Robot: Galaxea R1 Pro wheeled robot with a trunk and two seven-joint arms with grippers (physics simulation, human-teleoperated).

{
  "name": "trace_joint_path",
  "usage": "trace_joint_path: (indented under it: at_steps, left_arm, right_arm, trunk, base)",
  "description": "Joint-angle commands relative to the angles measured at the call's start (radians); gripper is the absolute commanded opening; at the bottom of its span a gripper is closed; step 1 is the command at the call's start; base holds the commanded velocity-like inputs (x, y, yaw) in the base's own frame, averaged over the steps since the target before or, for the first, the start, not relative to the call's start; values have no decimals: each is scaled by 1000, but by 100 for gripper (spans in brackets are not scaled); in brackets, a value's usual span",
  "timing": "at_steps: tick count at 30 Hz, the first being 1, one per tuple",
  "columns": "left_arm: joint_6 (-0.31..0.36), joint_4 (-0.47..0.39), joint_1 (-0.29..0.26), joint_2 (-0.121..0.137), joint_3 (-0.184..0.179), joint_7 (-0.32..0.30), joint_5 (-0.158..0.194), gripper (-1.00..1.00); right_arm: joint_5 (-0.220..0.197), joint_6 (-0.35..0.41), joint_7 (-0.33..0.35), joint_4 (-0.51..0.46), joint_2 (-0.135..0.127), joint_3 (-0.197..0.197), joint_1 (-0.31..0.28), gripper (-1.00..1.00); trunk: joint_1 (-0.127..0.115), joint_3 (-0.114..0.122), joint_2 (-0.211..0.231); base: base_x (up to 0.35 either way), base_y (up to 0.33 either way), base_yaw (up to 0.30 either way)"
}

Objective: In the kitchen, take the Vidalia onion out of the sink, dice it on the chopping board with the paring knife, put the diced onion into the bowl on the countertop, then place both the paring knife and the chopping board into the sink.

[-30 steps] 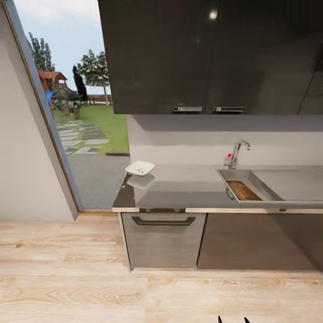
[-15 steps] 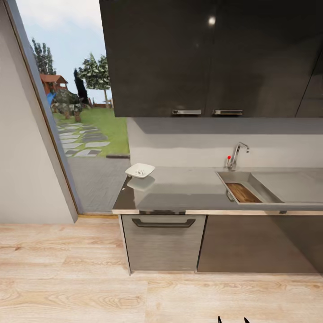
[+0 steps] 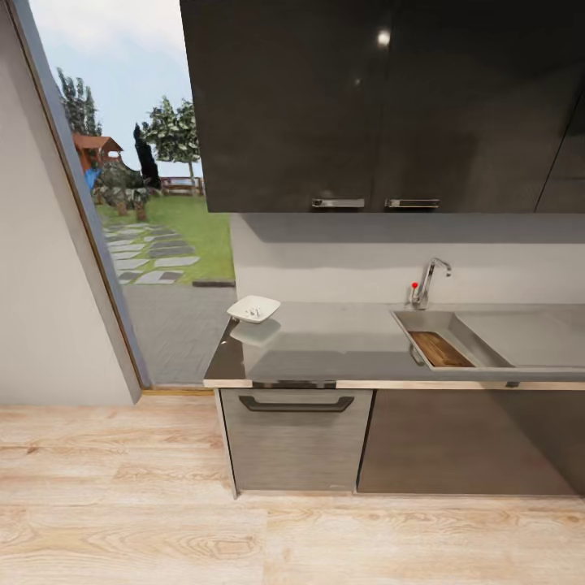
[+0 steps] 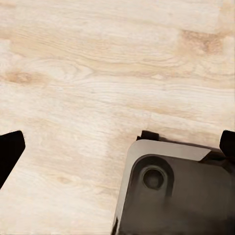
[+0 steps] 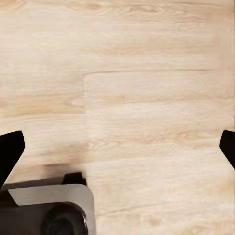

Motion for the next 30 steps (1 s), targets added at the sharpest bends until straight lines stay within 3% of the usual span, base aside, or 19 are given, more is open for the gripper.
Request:
trace_joint_path:
  at_steps: [1,4,6,10,13,20,26,30]
  left_arm:
    - [6,6,-1,0,-9,3,4,100]
    - [87,10,3,2,-8,4,6,100]
    - [131,11,17,4,-7,3,8,100]
    - [155,11,51,10,-6,0,13,100]
    - [165,11,63,11,-6,-44,14,100]
    - [169,7,67,13,-4,-85,13,100]
    - [161,4,68,13,-3,-88,9,100]
    - [161,4,68,13,-5,-88,8,100]
  right_arm:
    - [11,60,-7,1,-1,-5,7,100]
    - [10,214,-8,1,-7,-5,26,100]
    - [9,277,-7,1,-18,-11,38,100]
    - [-17,359,-2,1,-36,-52,46,100]
    - [-24,380,-7,0,-39,-62,48,100]
    - [-27,358,-5,-4,-29,-66,48,100]
    - [-28,199,-2,-6,74,-63,48,100]
    - [-27,170,-1,-8,86,-65,48,100]
  trunk:
    - [1,-2,-2]
    - [1,-2,-2]
    - [1,-2,-2]
    - [1,-2,-2]
    - [1,-2,-2]
    - [1,-2,-2]
    - [1,-2,-2]
    - [1,-2,-2]
  base:
    - [0,0,0]
    - [0,0,0]
    - [0,0,0]
    - [0,0,0]
    - [0,0,0]
    - [0,0,0]
    - [0,0,0]
    - [0,0,0]
